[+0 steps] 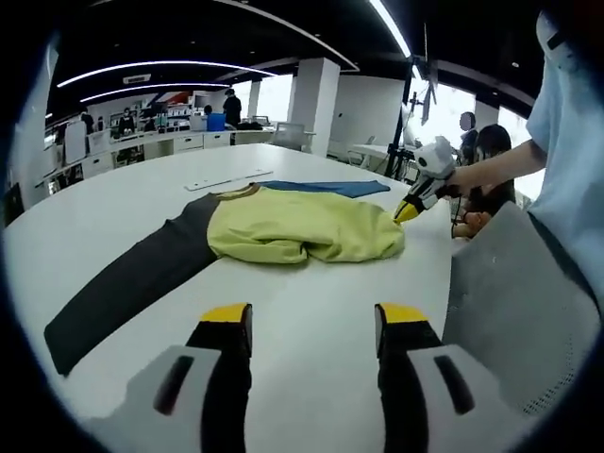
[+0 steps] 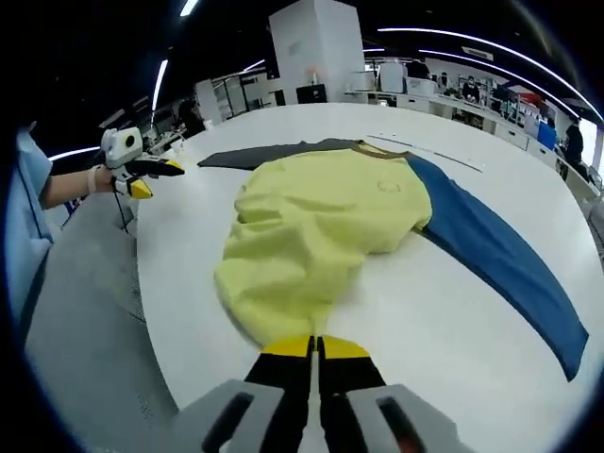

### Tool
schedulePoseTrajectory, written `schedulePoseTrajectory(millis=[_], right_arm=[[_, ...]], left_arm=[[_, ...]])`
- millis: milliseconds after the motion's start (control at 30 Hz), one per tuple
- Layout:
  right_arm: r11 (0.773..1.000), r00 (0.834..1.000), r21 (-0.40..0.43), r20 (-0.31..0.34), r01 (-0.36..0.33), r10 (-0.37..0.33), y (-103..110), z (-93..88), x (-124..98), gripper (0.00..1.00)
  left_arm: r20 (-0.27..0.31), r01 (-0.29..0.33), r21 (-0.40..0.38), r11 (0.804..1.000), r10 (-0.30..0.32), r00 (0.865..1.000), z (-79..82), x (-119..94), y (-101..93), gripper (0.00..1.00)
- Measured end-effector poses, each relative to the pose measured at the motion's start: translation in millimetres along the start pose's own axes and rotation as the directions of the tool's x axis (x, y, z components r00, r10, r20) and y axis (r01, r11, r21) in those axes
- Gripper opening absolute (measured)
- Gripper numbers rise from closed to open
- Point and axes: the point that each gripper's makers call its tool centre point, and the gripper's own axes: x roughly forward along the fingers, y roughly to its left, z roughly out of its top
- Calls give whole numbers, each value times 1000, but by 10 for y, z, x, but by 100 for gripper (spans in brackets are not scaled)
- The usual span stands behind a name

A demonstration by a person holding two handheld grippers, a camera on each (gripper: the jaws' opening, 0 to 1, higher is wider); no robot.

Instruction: Fold the garment on the visible template until the final outline fits inside the template.

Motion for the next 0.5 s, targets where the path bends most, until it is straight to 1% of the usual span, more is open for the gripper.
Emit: schedulePoseTrajectory(millis=[267, 500], right_arm=[[998, 999, 55, 25, 37, -39, 4, -140, -235, 0], [994, 998, 99, 40, 49, -54, 120, -219, -341, 0]], left_arm=[[-3, 25, 5, 1000, -25, 1000, 32, 96, -39, 48], [-4, 41, 13, 999, -41, 999, 70, 160, -63, 47]])
